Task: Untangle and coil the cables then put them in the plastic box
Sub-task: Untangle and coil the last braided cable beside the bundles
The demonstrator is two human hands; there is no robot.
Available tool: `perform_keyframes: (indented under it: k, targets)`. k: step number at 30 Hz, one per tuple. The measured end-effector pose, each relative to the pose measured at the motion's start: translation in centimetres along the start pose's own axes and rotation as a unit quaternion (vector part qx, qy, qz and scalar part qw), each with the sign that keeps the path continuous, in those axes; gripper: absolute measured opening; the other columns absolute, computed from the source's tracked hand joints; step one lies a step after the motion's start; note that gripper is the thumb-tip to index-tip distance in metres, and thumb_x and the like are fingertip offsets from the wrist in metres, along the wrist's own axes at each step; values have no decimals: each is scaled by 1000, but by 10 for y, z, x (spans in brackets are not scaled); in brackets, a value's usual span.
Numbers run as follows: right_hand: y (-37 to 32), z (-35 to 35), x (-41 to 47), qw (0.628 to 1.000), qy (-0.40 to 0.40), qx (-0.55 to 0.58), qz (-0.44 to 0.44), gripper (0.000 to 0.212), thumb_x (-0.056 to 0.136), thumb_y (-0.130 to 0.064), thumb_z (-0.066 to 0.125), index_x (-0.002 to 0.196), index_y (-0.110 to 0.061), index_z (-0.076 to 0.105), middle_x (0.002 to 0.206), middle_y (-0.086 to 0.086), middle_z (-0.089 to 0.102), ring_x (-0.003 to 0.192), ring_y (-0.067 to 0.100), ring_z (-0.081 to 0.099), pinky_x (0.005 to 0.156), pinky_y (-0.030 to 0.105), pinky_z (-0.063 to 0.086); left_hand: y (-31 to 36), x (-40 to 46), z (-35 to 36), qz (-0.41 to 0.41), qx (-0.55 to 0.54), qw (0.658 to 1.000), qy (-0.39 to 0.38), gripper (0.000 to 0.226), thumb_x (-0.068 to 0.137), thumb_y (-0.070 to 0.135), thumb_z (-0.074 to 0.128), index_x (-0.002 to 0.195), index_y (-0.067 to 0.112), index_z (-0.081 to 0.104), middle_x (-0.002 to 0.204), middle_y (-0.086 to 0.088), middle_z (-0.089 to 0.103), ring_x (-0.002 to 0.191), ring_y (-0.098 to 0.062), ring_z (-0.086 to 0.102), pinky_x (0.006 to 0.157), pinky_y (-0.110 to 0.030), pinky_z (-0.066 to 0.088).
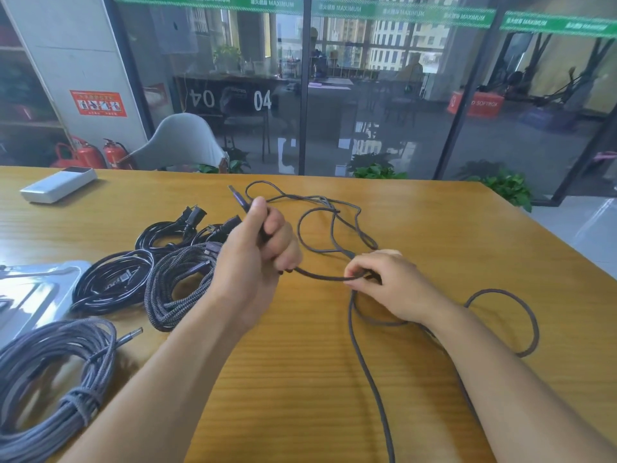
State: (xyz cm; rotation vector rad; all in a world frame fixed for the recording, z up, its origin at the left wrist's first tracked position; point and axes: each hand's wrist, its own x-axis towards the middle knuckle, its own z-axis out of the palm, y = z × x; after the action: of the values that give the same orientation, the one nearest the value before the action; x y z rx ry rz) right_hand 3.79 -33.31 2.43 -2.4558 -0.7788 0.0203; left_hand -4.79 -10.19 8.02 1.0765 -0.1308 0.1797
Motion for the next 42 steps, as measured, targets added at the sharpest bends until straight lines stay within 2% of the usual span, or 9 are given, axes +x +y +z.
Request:
perform_keyframes:
  k: [3,7,14,19,22,26,32,36,42]
  targets:
    - [31,-7,2,996,68,-45,38,19,97,-40,67,83,-51,62,89,-32,66,105,16,59,101,47,48,18,-4,-8,-18,-54,998,-26,50,110,38,36,62,24,39,50,10,20,42,-8,17,46,-26,15]
    - [40,-13,2,987,136,-8,83,17,98,-31,71,85,-41,69,91,-23,70,94,8,64,86,36,51,24,-11,-14,-47,42,998,-31,51,109,34,36,59,23,40,53,7,16,44,-10,14,40,-22,18]
    - [28,-38,-16,986,-46,147,60,10,94,-37,75,102,-42,79,113,-24,74,114,-6,63,104,28,45,12,-8,-26,-38,166,985,-9,46,112,30,38,68,17,40,59,1,18,50,-14,13,43,-23,15]
    - [0,-36,-18,999,-34,-29,-6,26,93,-65,54,105,-53,74,110,-40,65,126,-6,43,118,33,27,12,-8,-23,-62,98,993,8,47,110,34,41,65,20,39,60,3,14,50,-13,12,44,-25,10]
    - [-40,-17,-20,992,-107,11,-61,28,97,-60,55,112,-45,75,105,-34,67,114,-5,55,97,17,40,12,-12,-15,-73,69,995,-14,47,109,35,40,64,21,39,58,4,14,48,-12,12,46,-28,8]
    - [-58,6,-16,977,-198,36,-74,25,103,-52,57,99,-37,76,83,-9,72,69,4,62,67,21,48,13,-16,-11,-99,35,993,-50,45,105,38,42,63,23,38,55,7,15,47,-11,11,47,-28,9]
    - [-20,-4,-2,991,-124,39,-9,52,86,-87,47,90,-43,74,91,5,75,90,33,68,90,57,54,15,-18,-13,-154,32,979,-127,43,100,40,43,61,24,40,49,12,22,42,-6,19,48,-28,12]
    - [-1,-21,-2,998,-54,35,28,43,81,-80,55,88,-42,75,90,-5,75,90,23,69,90,52,55,15,-18,-18,-172,48,968,-176,45,102,41,45,61,25,42,49,13,24,43,-5,20,46,-24,17]
    - [-7,-22,-1,981,170,-73,50,33,90,-58,72,68,-33,68,51,-14,57,57,4,56,52,25,35,-3,-19,-5,-188,153,943,-228,40,101,39,43,65,23,39,54,7,21,48,-11,15,46,-22,19]
